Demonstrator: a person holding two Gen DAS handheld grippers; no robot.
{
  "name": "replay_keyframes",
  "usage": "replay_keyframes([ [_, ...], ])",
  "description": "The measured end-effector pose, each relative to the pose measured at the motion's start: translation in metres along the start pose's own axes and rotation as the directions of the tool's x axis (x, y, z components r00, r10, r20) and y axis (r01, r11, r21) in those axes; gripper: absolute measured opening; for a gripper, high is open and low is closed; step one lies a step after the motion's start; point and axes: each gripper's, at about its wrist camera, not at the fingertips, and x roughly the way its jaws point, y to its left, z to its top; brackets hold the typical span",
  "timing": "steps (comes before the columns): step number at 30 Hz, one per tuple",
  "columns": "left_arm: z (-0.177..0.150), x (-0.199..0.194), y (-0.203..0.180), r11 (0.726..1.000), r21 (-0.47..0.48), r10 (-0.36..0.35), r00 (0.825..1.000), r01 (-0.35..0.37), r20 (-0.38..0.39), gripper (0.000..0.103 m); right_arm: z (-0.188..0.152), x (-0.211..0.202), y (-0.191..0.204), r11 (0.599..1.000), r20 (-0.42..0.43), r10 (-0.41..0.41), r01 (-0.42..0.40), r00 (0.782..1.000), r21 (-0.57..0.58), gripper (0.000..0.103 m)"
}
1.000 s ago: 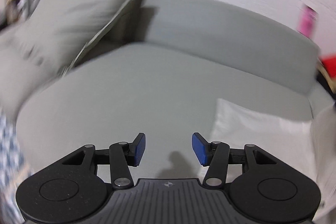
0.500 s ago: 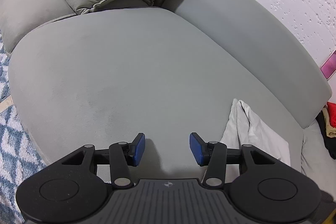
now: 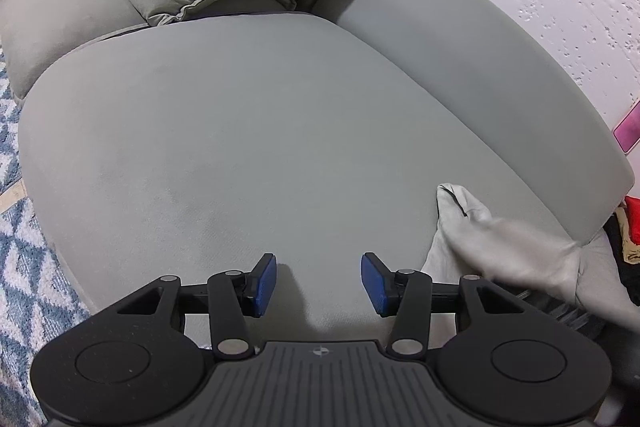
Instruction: Fold clothes
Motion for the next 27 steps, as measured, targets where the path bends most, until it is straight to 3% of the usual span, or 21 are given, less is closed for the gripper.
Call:
replay_keyframes([
  [1,0.000,0.000,0.000,1.000,0.000,0.002,1.000,-0.002,0.000,0.046,-0.003,0.006,0.006,0.999,-0.035,0.001,-0.003,0.999,-0.049,0.013],
  [2,0.000,-0.001,0.000,1.000,0.001,0.004,1.000,-0.004,0.003,0.046,-0.006,0.011,0.010,0.995,-0.073,0.018,-0.025,0.997,-0.096,0.026],
  [5,-0.001,-0.003,0.001,1.000,0.000,0.009,1.000,-0.009,0.009,0.046,-0.014,0.008,0.018,0.975,-0.147,0.097,-0.124,0.984,-0.185,0.051],
  [7,-0.001,-0.003,0.001,1.000,-0.006,0.012,1.000,-0.012,0.007,0.046,-0.018,-0.015,0.010,0.965,-0.138,0.161,-0.185,0.977,-0.185,0.056],
  [10,-0.001,-0.003,-0.001,1.000,0.000,0.017,1.000,-0.017,0.008,0.046,-0.015,-0.053,-0.014,0.963,-0.110,0.211,-0.226,0.971,-0.146,0.056],
  [12,-0.001,-0.005,-0.004,1.000,0.023,0.009,1.000,-0.009,0.015,0.042,-0.010,-0.076,-0.033,0.974,-0.061,0.198,-0.203,0.978,-0.104,0.055],
  [13,-0.002,-0.008,-0.011,0.997,0.070,-0.022,1.000,0.020,0.023,0.039,-0.012,-0.088,-0.046,0.981,-0.030,0.176,-0.177,0.984,-0.080,0.049],
  [14,-0.003,-0.012,-0.017,0.992,0.117,-0.053,0.998,0.049,0.029,0.038,-0.015,-0.092,-0.056,0.986,-0.015,0.153,-0.154,0.988,-0.059,0.031],
  [15,-0.005,-0.016,-0.025,0.982,0.171,-0.085,0.996,0.078,0.036,0.037,-0.018,-0.091,-0.065,0.990,-0.013,0.137,-0.137,0.991,-0.040,0.021],
  [16,-0.008,-0.021,-0.039,0.962,0.252,-0.117,0.992,0.103,0.043,0.034,-0.021,-0.090,-0.074,0.992,-0.012,0.120,-0.121,0.993,-0.021,0.011],
  [19,-0.024,-0.026,-0.083,0.867,0.481,-0.163,0.986,0.132,0.023,0.034,-0.031,-0.087,-0.101,0.997,-0.010,0.071,-0.070,0.997,0.035,0.011],
  [21,-0.033,-0.017,-0.094,0.835,0.539,-0.119,0.993,0.106,-0.010,0.034,-0.037,-0.080,-0.112,0.998,-0.016,0.045,-0.045,0.999,0.045,0.011],
  [24,-0.046,-0.003,-0.111,0.779,0.623,-0.049,0.997,0.073,-0.055,0.036,-0.051,-0.055,-0.100,0.997,-0.056,0.020,-0.024,0.998,-0.074,0.012],
  [27,-0.059,0.011,-0.127,0.712,0.701,0.025,0.995,0.047,-0.092,0.044,-0.076,-0.046,-0.092,0.968,-0.098,-0.111,0.086,0.989,-0.234,0.009],
])
